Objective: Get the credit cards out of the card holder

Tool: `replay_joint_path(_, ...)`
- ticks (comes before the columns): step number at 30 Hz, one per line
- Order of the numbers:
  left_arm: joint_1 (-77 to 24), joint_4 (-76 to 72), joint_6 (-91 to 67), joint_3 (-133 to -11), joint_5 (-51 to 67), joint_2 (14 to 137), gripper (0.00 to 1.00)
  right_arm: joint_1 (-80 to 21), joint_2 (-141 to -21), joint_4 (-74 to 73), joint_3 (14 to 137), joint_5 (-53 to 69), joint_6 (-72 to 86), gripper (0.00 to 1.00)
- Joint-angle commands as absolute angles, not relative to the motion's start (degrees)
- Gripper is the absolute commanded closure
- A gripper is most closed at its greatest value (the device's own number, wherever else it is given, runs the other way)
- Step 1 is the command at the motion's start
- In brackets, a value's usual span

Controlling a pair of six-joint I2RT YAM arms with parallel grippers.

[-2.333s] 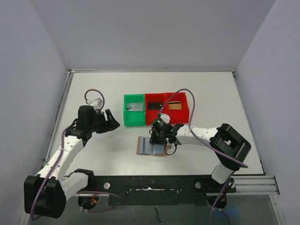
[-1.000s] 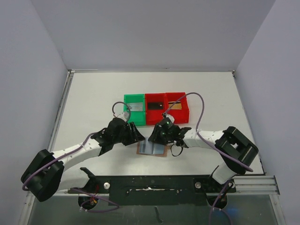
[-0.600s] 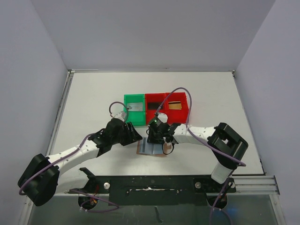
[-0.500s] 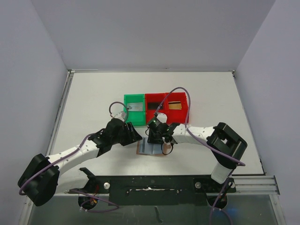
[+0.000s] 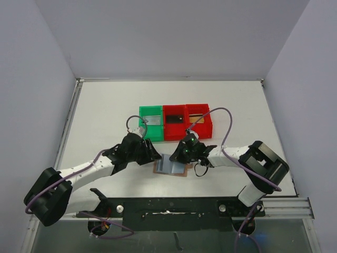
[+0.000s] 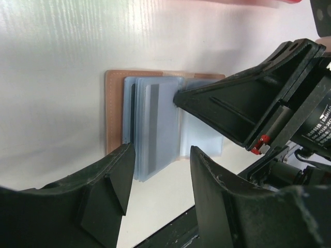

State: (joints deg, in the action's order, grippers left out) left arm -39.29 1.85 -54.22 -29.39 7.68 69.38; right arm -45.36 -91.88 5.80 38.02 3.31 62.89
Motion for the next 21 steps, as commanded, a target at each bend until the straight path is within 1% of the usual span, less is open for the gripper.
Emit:
replay_joint_path(1,-39.55,-4.85,-53.6,-30.5,11.39,70.58,0.55,-43.44,-92.81,7.23,32.88,5.44,63.9,0.98)
replay_joint_path(8,-39.9,-6.98,-54.04,-30.32,13.59,72.57,0.55,-43.17,-92.36,7.65,31.84,4.84,65.5,0.98)
replay_joint_path(11,-39.95,-6.87,-54.67,-29.94,13.38,73.43,0.55,-43.06,-91.27,9.87,30.76,5.24,65.74,0.94)
replay_joint_path(13,-39.95,-6.74,-54.99,-29.88,12.87,73.6,0.55,-43.06,-90.53,10.31,31.24,5.56,64.49,0.88)
replay_joint_path(16,-39.91,-5.68,-55.03,-30.12,11.36,72.91,0.56,-43.8,-89.4,5.95,34.59,3.67,61.54,0.76)
replay_joint_path(18,-39.9,-4.19,-55.06,-30.44,9.8,72.11,0.56,-45.03,-89.33,1.07,37.98,0.51,59.77,0.66)
replay_joint_path(21,-39.9,-1.74,-55.02,-30.8,7.28,70.86,0.56,-48.17,-91.21,-7.84,44.07,-4.81,57.86,0.56)
